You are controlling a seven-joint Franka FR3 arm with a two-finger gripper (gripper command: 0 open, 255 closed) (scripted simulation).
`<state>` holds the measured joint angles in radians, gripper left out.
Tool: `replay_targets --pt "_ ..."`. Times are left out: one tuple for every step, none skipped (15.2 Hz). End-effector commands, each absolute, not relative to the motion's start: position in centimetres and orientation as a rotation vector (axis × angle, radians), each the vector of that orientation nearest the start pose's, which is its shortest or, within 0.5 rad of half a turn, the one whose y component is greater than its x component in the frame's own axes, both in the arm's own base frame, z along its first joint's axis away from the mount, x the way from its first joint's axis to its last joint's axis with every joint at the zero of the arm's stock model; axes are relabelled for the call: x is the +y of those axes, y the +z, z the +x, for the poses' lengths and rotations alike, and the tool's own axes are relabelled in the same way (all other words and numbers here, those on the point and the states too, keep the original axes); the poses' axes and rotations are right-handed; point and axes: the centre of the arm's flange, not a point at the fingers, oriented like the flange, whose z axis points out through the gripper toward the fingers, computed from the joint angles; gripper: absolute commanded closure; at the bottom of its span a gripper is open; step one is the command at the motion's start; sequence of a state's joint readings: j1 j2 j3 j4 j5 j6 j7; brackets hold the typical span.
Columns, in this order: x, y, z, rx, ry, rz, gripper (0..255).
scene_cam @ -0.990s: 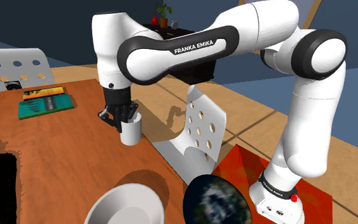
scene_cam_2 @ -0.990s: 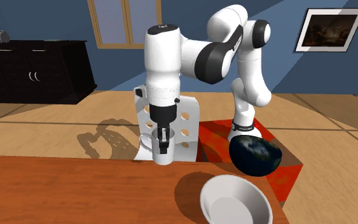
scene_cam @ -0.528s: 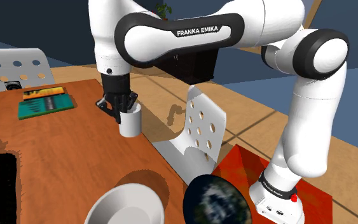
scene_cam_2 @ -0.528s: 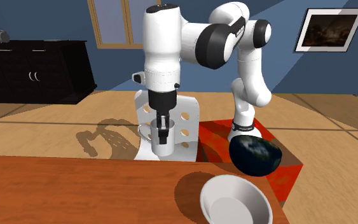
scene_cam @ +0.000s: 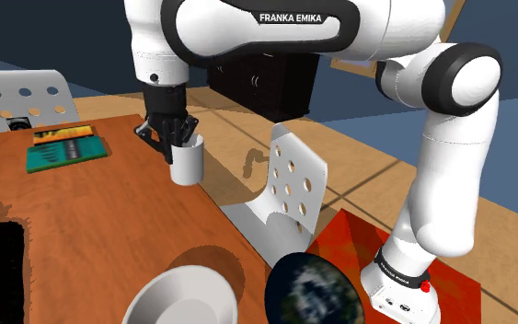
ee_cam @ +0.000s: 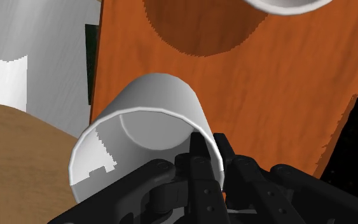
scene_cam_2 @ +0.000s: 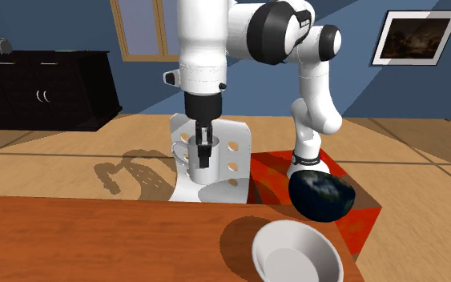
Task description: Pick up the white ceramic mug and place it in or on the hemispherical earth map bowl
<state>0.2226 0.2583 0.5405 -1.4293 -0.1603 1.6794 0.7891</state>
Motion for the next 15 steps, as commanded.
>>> replay_targets --pt "39.5 57.3 48.1 0.043 -0.062 -3.141 255" --pt "39.5 57.4 46.8 0.043 -0.062 -3.141 255" --pt "39.5 57.5 45.4 0.043 -0.062 -3.141 255" --pt "39.5 57.6 44.1 0.043 -0.062 -3.141 255" --pt "39.6 57.7 42.8 0.043 -0.062 -3.141 255" --pt "39.6 57.8 41.5 0.043 -0.062 -3.141 255" --pt "39.6 57.9 40.2 0.043 -0.062 -3.141 255" --pt "39.7 58.0 38.9 0.043 -0.062 -3.141 255" --pt "39.7 58.1 37.6 0.043 -0.062 -3.141 255" --pt "39.7 58.2 36.2 0.043 -0.062 -3.141 255" --pt "39.7 58.3 34.9 0.043 -0.062 -3.141 255" --pt "39.8 58.4 33.6 0.043 -0.062 -3.141 255" --pt "39.8 58.5 32.3 0.043 -0.062 -3.141 255" --pt "39.8 58.6 31.0 0.043 -0.062 -3.141 255" --pt "39.8 58.7 29.7 0.043 -0.062 -3.141 255"
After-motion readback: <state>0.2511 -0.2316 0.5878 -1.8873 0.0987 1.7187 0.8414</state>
